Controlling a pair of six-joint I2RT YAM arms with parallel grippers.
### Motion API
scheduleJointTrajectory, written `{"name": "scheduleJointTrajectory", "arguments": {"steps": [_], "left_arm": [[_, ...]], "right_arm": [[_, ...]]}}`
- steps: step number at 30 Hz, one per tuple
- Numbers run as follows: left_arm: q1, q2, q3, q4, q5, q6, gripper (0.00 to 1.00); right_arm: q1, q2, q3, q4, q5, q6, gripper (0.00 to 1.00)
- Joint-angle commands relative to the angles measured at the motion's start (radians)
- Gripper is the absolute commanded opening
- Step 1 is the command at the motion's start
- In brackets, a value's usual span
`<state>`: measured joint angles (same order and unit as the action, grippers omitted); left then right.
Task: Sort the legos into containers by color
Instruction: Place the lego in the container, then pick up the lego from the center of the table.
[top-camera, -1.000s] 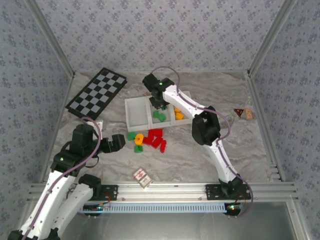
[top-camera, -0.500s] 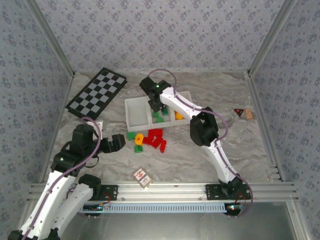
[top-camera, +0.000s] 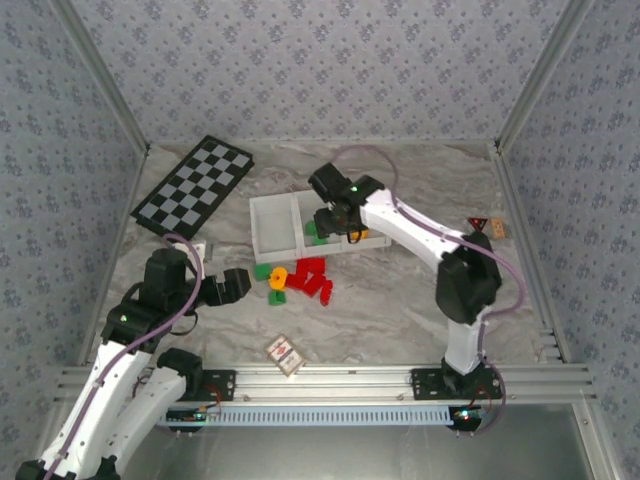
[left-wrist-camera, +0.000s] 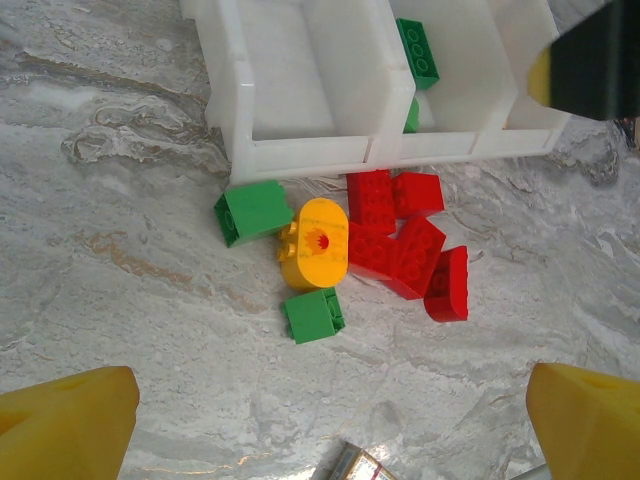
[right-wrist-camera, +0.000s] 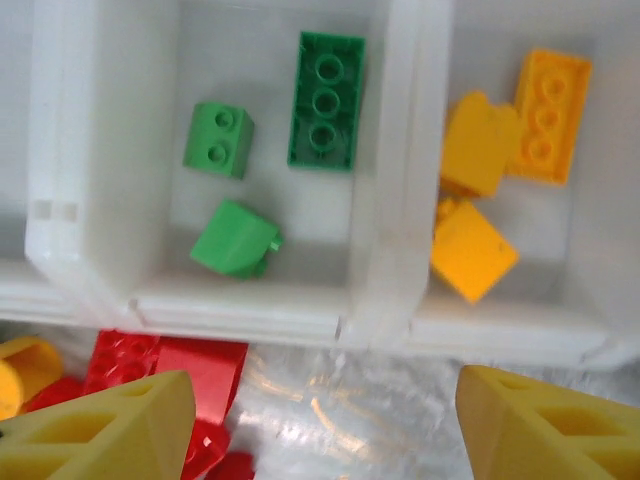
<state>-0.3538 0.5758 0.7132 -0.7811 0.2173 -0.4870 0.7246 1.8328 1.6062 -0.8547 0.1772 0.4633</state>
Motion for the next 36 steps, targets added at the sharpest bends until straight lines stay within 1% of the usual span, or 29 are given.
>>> {"name": "scheduleJointTrajectory", "arguments": {"steps": [1, 3, 4, 5, 6, 10, 13, 18, 21, 25, 28, 30, 36], "left_arm": [[0.006, -0.003, -0.001, 0.025, 0.003, 0.004, 1.00], [0.007, -0.002, -0.003, 0.025, 0.005, 0.004, 0.99], [0.007, -0.002, -0.003, 0.027, 0.006, 0.004, 1.00], [0.008, -0.002, -0.003, 0.028, 0.010, 0.004, 0.99], [0.009, -0.002, -0.004, 0.028, 0.011, 0.005, 1.00], [0.013, 0.001, -0.003, 0.031, 0.020, 0.005, 1.00], [0.013, 0.000, -0.003, 0.031, 0.022, 0.005, 1.00], [0.013, -0.006, -0.003, 0.032, 0.022, 0.005, 1.00], [0.013, -0.010, -0.003, 0.031, 0.025, 0.005, 1.00], [0.012, -0.011, -0.003, 0.031, 0.024, 0.005, 1.00], [0.013, -0.011, -0.003, 0.031, 0.024, 0.006, 1.00], [0.012, -0.013, -0.003, 0.031, 0.024, 0.006, 1.00], [0.013, -0.014, -0.004, 0.031, 0.024, 0.005, 1.00]], "right_arm": [[0.021, -0.088, -0.150, 0.098, -0.084, 0.156, 0.74], [0.039, -0.144, -0.245, 0.137, -0.109, 0.217, 0.78], [0.052, -0.169, -0.287, 0.148, -0.108, 0.245, 0.84], [0.064, -0.191, -0.325, 0.161, -0.111, 0.267, 0.94], [0.076, -0.203, -0.350, 0.167, -0.116, 0.283, 1.00], [0.125, -0.222, -0.405, 0.183, -0.107, 0.332, 1.00], [0.161, -0.206, -0.405, 0.200, -0.103, 0.363, 0.96], [0.220, -0.148, -0.403, 0.213, -0.082, 0.391, 0.84], [0.242, -0.103, -0.380, 0.189, -0.072, 0.406, 0.80], [0.261, -0.064, -0.364, 0.163, -0.050, 0.424, 0.75], [0.267, -0.035, -0.360, 0.164, -0.061, 0.426, 0.70], [0.269, -0.012, -0.353, 0.163, -0.073, 0.425, 0.64], [0.271, 0.035, -0.329, 0.151, -0.078, 0.420, 0.52]]}}
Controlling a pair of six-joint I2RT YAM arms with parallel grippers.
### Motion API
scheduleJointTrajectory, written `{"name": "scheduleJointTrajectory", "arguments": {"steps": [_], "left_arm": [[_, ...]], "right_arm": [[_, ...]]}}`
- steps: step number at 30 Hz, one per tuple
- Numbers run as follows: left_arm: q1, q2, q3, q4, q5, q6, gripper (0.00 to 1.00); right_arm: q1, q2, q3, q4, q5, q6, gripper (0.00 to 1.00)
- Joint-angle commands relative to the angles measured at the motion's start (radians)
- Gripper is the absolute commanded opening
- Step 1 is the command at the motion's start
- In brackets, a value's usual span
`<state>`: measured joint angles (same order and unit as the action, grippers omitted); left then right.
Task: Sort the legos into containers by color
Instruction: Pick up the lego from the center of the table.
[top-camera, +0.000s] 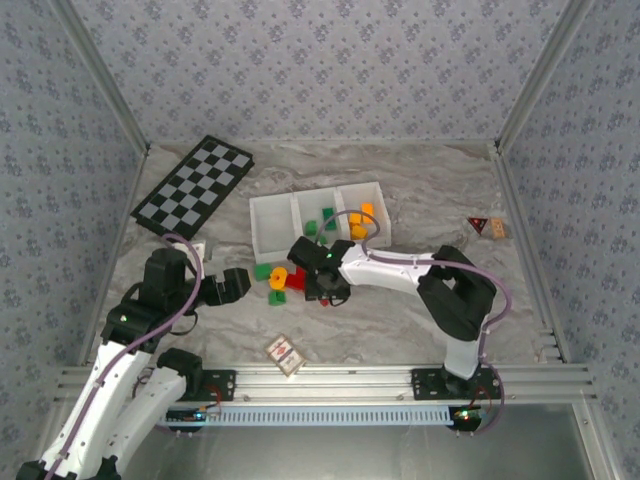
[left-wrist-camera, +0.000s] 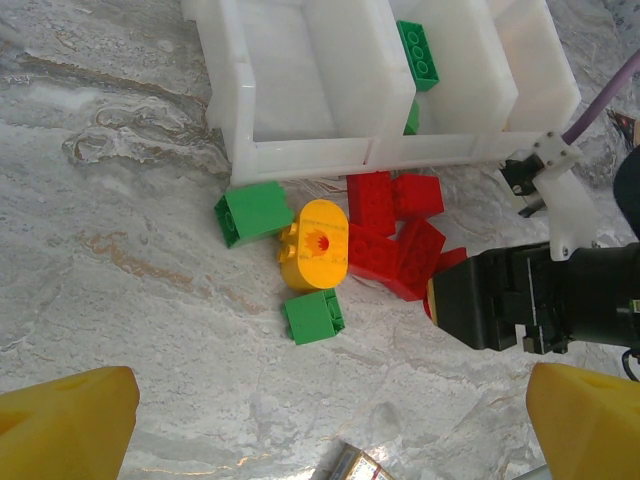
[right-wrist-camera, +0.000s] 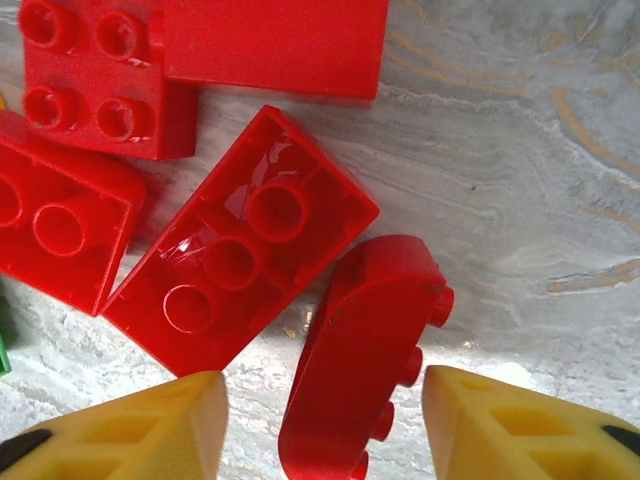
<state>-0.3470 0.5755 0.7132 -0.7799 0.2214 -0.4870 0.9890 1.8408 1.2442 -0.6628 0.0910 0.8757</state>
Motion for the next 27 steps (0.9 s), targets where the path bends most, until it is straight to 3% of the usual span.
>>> {"name": "scheduleJointTrajectory", "arguments": {"steps": [1, 16, 27], "left_arm": [[0.005, -0.014, -0.004, 0.030, 0.019, 0.005, 1.00], [0.006, -0.012, -0.004, 0.031, 0.015, 0.005, 1.00], [0.006, -0.011, -0.005, 0.031, 0.013, 0.005, 0.99]], "right_arm": [[0.006, 0.033, 0.036, -0.045, 0.008, 0.006, 0.51], [0.005, 0.062, 0.064, -0.125, 0.037, -0.033, 0.31], [0.007, -0.060, 0.116, -0.196, 0.113, -0.103, 0.26]]}}
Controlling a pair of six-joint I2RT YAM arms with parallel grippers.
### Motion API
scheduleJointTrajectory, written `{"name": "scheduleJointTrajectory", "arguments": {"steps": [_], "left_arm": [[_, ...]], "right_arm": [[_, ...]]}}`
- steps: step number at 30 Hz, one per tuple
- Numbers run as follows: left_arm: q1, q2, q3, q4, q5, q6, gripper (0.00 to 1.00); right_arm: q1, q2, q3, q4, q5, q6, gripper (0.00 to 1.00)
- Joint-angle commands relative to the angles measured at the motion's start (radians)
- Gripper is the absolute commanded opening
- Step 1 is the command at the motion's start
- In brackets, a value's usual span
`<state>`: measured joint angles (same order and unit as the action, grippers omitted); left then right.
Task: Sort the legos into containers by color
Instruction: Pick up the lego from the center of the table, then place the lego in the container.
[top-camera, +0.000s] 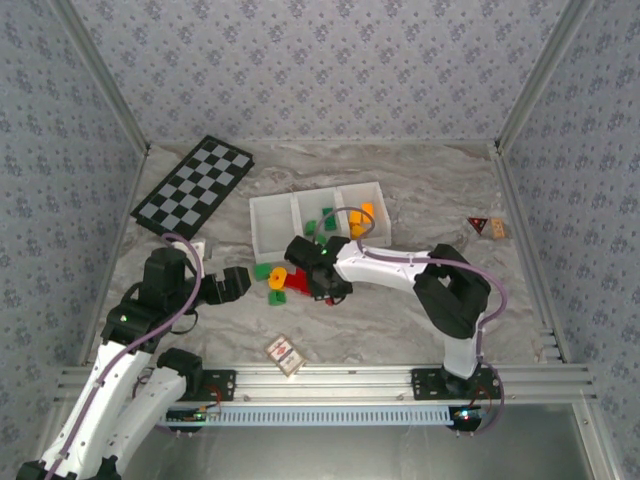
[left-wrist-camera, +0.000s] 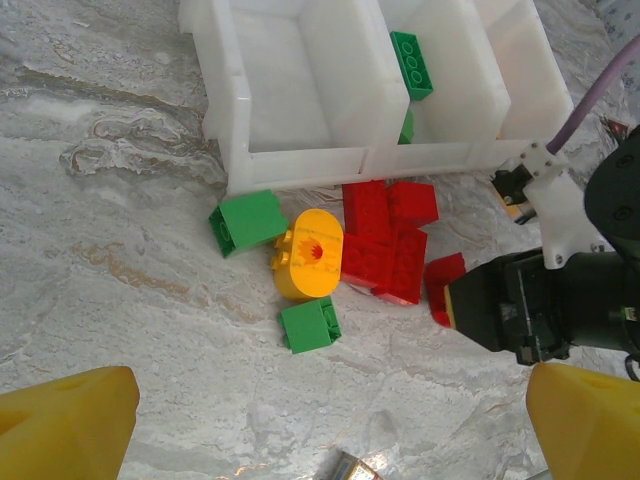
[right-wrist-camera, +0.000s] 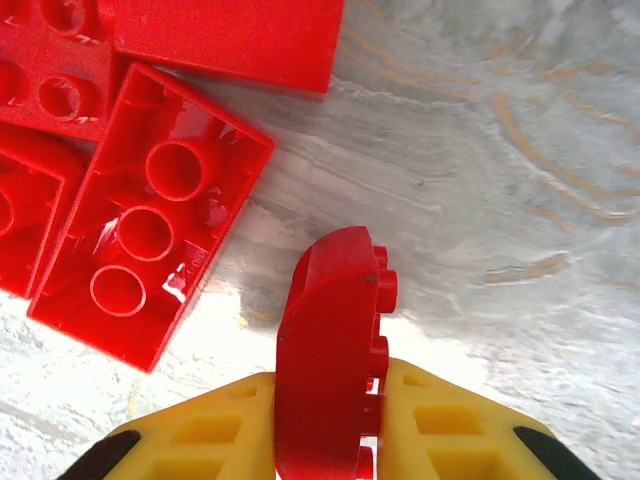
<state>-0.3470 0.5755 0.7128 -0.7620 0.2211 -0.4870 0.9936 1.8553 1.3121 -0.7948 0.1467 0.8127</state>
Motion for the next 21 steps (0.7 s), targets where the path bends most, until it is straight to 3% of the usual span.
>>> {"name": "scheduleJointTrajectory", "arguments": {"steps": [1, 6, 14, 21], "left_arm": [[0.006, -0.011, -0.004, 0.013, 0.014, 0.005, 1.00], [0.006, -0.012, -0.004, 0.012, 0.013, 0.005, 1.00], [0.006, -0.017, -0.003, 0.010, 0.005, 0.005, 1.00], [0.006, -0.030, 0.003, -0.003, -0.026, 0.005, 1.00]], "right_arm": [[0.002, -0.093, 0.060, -0.064, 0.066, -0.054, 0.26], [-0.008, -0.108, 0.155, -0.052, 0.070, -0.138, 0.28], [-0.056, 0.041, 0.436, -0.031, 0.040, -0.293, 0.28], [-0.133, 0.165, 0.571, 0.064, -0.108, -0.329, 0.28]]}}
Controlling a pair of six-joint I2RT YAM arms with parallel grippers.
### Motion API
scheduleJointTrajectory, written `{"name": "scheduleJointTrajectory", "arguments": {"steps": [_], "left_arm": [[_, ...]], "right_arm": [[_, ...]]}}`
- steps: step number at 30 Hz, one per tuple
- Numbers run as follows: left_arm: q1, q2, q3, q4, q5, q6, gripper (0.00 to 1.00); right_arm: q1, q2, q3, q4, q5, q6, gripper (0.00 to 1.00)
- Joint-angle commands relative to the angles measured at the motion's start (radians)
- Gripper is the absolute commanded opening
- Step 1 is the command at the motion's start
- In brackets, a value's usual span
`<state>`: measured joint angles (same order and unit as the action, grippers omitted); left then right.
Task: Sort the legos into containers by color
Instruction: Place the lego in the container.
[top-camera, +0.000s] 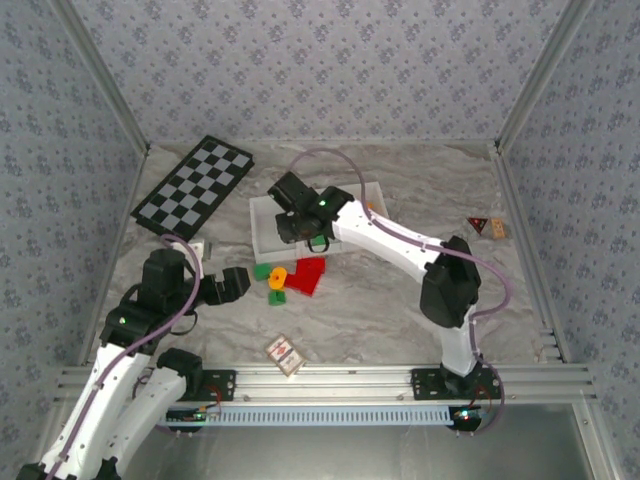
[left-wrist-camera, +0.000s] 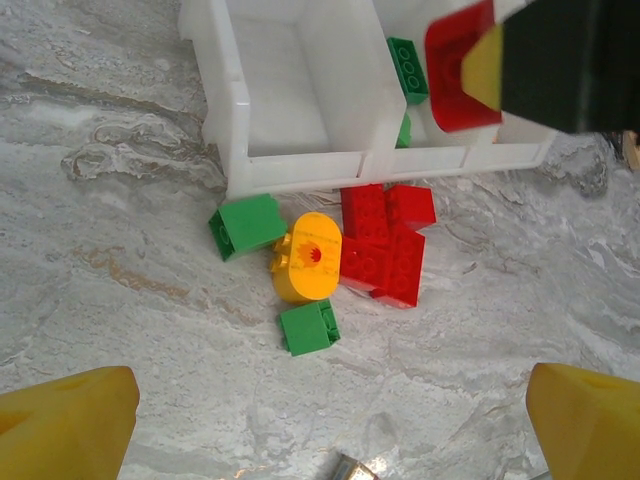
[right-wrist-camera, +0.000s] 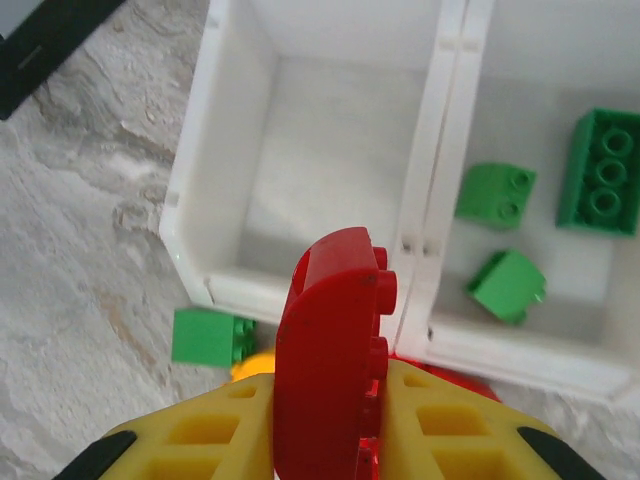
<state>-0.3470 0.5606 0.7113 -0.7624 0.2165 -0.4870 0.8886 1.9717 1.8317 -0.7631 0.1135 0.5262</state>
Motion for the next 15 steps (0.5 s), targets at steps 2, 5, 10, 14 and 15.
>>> {"name": "scheduleJointTrajectory", "arguments": {"steps": [2, 5, 10, 14, 15], "left_arm": [[0.008, -0.027, 0.004, -0.006, -0.038, 0.004, 1.00], [0.011, -0.044, 0.003, -0.005, -0.050, 0.002, 1.00], [0.016, -0.045, 0.002, -0.004, -0.054, 0.000, 1.00], [0.018, -0.039, 0.002, -0.003, -0.050, 0.001, 1.00], [0.019, -0.038, 0.002, -0.002, -0.049, 0.000, 1.00]], "right_arm": [[-0.048, 0.090, 0.083, 0.050, -0.119, -0.043, 0.28], [-0.067, 0.158, 0.144, 0.060, -0.174, -0.044, 0.29], [-0.079, 0.268, 0.249, 0.035, -0.229, -0.054, 0.30], [-0.087, 0.337, 0.298, 0.034, -0.256, -0.051, 0.30], [-0.088, 0.346, 0.306, 0.035, -0.261, -0.049, 0.31]]}}
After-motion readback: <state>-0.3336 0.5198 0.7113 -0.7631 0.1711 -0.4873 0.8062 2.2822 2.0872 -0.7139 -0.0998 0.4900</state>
